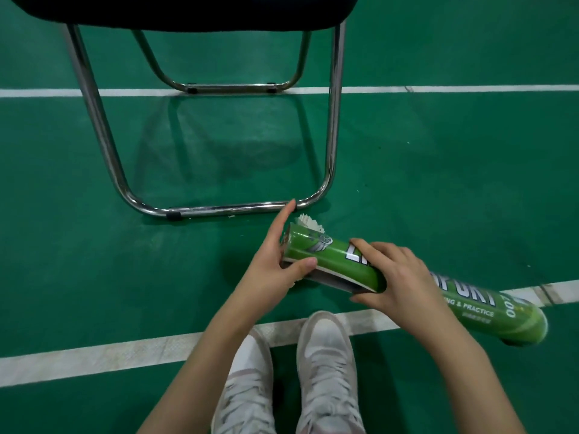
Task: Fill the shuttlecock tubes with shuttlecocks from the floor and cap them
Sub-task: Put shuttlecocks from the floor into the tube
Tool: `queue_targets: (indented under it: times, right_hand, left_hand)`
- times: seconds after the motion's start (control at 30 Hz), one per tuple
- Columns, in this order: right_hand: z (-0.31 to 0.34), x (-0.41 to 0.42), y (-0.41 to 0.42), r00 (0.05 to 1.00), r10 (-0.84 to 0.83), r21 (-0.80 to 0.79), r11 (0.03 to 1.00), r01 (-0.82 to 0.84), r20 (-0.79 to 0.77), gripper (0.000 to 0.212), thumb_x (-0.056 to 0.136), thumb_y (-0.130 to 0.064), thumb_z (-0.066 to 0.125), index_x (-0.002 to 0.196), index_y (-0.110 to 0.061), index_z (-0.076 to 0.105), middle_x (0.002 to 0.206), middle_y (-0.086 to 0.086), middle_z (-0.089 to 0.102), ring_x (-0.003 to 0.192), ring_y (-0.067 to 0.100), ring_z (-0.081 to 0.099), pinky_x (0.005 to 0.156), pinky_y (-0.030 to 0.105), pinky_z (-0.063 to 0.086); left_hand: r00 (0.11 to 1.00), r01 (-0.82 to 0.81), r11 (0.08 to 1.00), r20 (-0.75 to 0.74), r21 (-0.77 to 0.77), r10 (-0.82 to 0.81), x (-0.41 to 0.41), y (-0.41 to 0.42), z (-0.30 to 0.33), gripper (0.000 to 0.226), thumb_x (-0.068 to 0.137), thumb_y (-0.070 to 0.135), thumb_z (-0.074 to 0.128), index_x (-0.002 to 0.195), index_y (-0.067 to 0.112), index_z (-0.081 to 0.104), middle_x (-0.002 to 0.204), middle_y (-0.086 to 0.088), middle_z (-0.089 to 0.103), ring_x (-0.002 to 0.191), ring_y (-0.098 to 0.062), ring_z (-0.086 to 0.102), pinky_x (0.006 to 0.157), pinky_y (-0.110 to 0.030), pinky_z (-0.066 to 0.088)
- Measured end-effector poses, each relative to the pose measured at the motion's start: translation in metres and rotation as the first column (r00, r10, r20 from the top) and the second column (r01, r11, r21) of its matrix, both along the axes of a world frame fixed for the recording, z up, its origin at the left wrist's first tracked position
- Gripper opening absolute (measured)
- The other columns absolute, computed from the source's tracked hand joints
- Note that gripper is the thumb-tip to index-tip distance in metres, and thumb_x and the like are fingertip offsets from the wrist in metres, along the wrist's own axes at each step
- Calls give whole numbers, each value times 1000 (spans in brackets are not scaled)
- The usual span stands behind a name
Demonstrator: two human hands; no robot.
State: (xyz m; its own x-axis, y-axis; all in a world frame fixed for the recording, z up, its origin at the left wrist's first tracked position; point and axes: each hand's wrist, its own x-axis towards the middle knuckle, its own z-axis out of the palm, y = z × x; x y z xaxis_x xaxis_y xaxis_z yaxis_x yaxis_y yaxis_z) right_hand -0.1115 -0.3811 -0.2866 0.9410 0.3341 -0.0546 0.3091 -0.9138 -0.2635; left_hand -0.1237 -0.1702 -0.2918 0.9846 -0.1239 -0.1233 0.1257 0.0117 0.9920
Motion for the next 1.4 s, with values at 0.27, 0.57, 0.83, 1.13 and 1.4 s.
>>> queue_targets:
  times: [0.27, 0.57, 0.83, 1.13, 1.4]
  right_hand:
    - [-22, 0, 3, 999, -27, 12, 1000, 28, -16, 85, 68, -43, 74, 139, -39, 27, 129, -5, 47, 116, 19, 38, 99, 35, 27]
    - [-37, -5, -7, 993, -98, 42, 994, 101, -59, 87, 67, -40, 75, 139, -39, 27, 128, -3, 48, 114, 20, 40, 96, 35, 30]
    - [-50, -3, -22, 978, -172, 64, 982, 180, -118, 88, 65, -39, 78, 138, -38, 29, 128, -1, 48, 113, 22, 41, 97, 38, 33]
    - [-55, -3, -23, 971, -202, 60, 976, 211, -125, 87, 65, -39, 78, 138, -38, 30, 129, -1, 48, 113, 22, 40, 97, 37, 32]
    - [-57, -9, -23, 972, -180, 19, 983, 185, -151, 88, 67, -44, 75, 140, -39, 25, 131, -3, 45, 117, 19, 37, 98, 33, 28]
  left_hand:
    - [993, 57, 993, -113, 101, -45, 7, 4, -18, 91, 88, 8, 63, 144, 50, 5, 124, 7, 62, 104, -5, 64, 99, -30, 47]
    - [985, 126, 987, -130, 98, -112, 17, 4, -29, 93, 87, 8, 65, 146, 45, 3, 110, 9, 70, 95, -2, 65, 95, -22, 46]
    - [996, -13, 963, -81, 269, 36, 23, 19, -56, 82, 87, 3, 63, 147, 32, 16, 112, 11, 62, 114, -2, 54, 104, -31, 42]
    - [973, 227, 860, -141, 458, -182, 43, -1, -90, 83, 91, -11, 42, 150, 27, -3, 148, 2, 38, 141, -15, 26, 113, -27, 24]
    - [965, 170, 642, 8, 748, -264, 47, 2, -92, 90, 87, 5, 62, 152, 23, 2, 120, -8, 56, 106, -27, 52, 87, -33, 43]
